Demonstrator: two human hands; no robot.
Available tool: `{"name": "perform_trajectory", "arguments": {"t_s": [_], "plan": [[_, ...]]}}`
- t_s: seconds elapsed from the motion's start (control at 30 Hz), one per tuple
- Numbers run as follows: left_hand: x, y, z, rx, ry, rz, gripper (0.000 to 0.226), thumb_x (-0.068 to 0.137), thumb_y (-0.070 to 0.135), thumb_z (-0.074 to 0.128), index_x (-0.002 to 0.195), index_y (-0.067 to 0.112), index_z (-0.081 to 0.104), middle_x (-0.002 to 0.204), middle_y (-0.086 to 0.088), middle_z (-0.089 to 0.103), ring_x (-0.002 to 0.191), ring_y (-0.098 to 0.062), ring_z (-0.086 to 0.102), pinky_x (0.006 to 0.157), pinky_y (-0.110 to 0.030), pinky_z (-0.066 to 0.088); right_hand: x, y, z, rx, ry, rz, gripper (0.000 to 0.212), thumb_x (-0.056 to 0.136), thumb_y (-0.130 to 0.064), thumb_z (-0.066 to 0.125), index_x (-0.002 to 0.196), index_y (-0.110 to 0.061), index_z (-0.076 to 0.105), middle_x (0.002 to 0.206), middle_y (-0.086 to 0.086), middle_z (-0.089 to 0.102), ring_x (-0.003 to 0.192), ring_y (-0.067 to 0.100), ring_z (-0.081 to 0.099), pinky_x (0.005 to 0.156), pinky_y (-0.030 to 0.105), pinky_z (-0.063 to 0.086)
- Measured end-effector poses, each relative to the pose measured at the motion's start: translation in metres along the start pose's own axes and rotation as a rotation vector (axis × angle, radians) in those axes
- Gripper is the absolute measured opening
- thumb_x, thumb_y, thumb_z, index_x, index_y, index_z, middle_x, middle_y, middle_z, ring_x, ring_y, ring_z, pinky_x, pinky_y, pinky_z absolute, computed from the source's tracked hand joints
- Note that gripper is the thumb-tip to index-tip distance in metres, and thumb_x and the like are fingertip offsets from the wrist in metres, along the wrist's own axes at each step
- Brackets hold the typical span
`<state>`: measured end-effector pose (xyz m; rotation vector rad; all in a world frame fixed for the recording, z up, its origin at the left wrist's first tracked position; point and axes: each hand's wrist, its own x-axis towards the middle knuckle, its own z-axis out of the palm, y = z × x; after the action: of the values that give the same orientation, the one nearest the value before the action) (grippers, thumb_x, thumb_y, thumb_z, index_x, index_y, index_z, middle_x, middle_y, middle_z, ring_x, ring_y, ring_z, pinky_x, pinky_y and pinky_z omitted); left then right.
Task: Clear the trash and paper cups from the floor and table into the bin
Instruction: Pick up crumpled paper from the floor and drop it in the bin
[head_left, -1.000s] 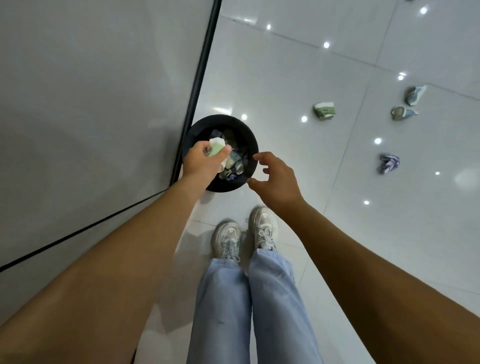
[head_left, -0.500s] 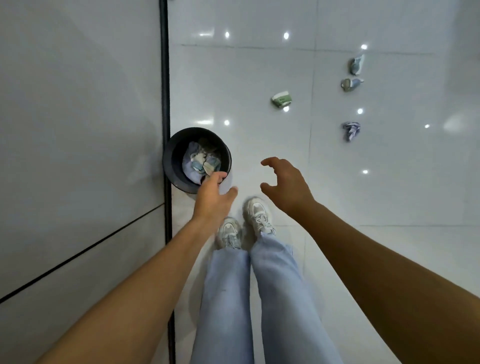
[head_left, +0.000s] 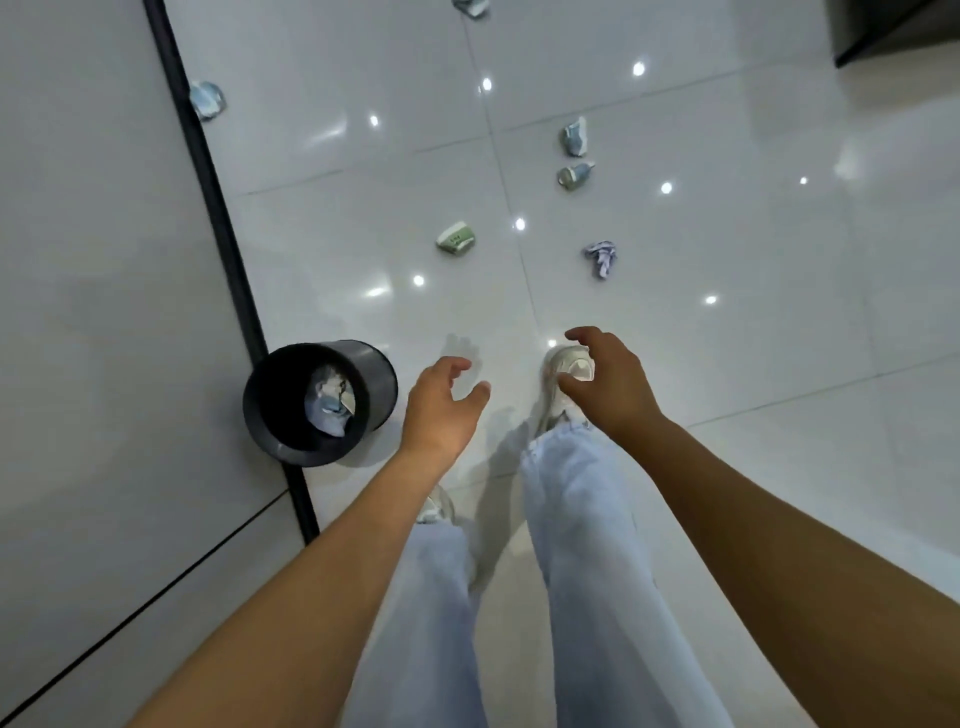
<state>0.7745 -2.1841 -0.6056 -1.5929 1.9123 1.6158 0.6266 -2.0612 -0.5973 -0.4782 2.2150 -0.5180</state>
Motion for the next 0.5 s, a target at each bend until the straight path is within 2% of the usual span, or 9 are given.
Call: {"name": "perform_trajectory", "arguments": {"t_s": [0.13,0.27,0.4,0.5], "plan": [[0.031,0.043,0.045,0.047,-0.015,-0.041,0.031,0.088,0.028,0.063,0.118,0.019,0.057,0.121,0.0,0.057,0.108,-0.014,0.053,0.091,-0.027,0.044,0.043,0.036,-0.042,0.015,-0.004,0.032,0.05,0.083,-0.017,0.065,0.13,-0.02,0.049,0.125,0.005,0.054,0.111,0.021,0.053,0.084,0.027,0.04],[0.058,0.09,0.088,0.059,-0.047,-0.071,0.03,0.088,0.027,0.063,0.116,0.018,0.058,0.12,-0.001,0.057,0.103,-0.012,0.051,0.085,-0.024,0.04,0.085,0.065,-0.086,0.017,-0.009,0.06,0.051,0.084,-0.015,0.064,0.132,-0.018,0.048,0.128,0.008,0.052,0.116,0.024,0.05,0.086,0.029,0.038],[0.091,0.131,0.116,0.096,-0.105,-0.047,0.032,0.089,0.023,0.064,0.118,0.012,0.057,0.122,-0.007,0.056,0.111,-0.021,0.052,0.096,-0.033,0.043,0.128,0.087,-0.121,0.021,0.001,0.098,0.052,0.085,-0.016,0.065,0.133,-0.016,0.047,0.13,0.01,0.05,0.117,0.025,0.049,0.088,0.03,0.039],[0.12,0.15,0.129,0.149,-0.108,-0.022,0.031,0.089,0.027,0.064,0.116,0.015,0.057,0.118,-0.002,0.056,0.106,-0.017,0.052,0.092,-0.028,0.042,0.158,0.101,-0.134,0.034,0.017,0.111,0.052,0.085,-0.016,0.065,0.134,-0.015,0.047,0.131,0.011,0.05,0.119,0.026,0.048,0.093,0.034,0.04]]}}
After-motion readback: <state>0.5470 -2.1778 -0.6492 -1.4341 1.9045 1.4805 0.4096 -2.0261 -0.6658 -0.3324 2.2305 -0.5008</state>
